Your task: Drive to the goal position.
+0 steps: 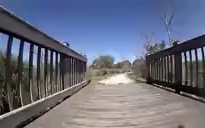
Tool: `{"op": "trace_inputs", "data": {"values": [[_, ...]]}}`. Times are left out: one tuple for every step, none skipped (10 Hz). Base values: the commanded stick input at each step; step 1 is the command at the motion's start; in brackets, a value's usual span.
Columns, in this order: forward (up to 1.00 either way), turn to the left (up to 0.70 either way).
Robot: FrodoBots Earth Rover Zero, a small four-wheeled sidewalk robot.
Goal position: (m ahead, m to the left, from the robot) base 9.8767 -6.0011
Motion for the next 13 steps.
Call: {"op": "trace_inputs", "data": {"values": [[0.70, -0.11], [0.70, -0.11], [0.70, -0.09], [0.70, -0.08], [0.70, -0.07], [0.70, -0.06], [0.70, -0.04], [0.70, -0.09], [0.70, -0.06], [0.70, -0.13], [0.70, -0.11], [0.70, -0.06], [0.70, -0.11]]}}
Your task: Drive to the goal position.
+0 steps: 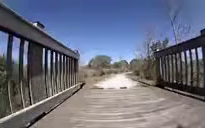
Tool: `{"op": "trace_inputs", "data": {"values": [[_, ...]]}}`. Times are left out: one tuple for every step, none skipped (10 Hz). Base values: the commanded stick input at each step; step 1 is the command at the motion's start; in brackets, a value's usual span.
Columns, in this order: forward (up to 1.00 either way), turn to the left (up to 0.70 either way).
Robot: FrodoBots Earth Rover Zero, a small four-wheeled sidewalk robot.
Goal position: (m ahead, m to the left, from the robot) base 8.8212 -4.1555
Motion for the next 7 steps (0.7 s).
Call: {"op": "trace_inputs", "data": {"values": [[0.70, -0.03], [0.70, 0.00], [0.70, 0.00], [0.70, 0.00], [0.70, 0.00], [0.70, 0.00], [0.70, 0.00]]}}
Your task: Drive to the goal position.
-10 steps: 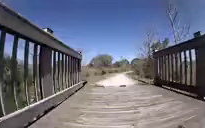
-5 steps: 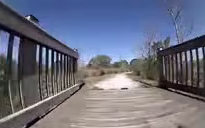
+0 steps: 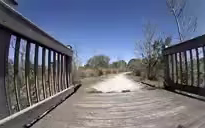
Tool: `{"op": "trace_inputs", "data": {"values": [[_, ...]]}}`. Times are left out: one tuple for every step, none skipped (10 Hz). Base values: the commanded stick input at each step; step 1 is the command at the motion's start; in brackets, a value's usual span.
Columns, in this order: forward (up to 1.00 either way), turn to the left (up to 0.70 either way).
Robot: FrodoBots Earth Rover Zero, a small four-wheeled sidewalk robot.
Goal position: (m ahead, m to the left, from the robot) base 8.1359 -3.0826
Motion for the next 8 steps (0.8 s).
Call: {"op": "trace_inputs", "data": {"values": [[0.70, 0.00], [0.70, 0.00], [0.70, 0.00], [0.70, 0.00], [0.70, 0.00], [0.70, 0.00], [0.70, 0.00], [0.70, 0.00]]}}
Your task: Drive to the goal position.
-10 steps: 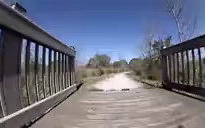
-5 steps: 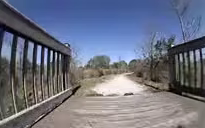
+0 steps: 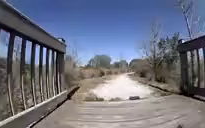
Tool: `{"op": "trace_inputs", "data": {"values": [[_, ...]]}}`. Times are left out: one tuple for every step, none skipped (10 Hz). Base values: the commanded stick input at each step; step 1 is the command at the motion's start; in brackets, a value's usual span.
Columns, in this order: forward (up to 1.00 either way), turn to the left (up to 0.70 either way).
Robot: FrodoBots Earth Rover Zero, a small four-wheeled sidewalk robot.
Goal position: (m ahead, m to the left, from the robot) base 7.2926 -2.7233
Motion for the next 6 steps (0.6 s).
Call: {"op": "trace_inputs", "data": {"values": [[0.70, -0.11], [0.70, -0.24], [0.70, -0.16], [0.70, -0.08], [0.70, -0.04], [0.70, -0.04]]}}
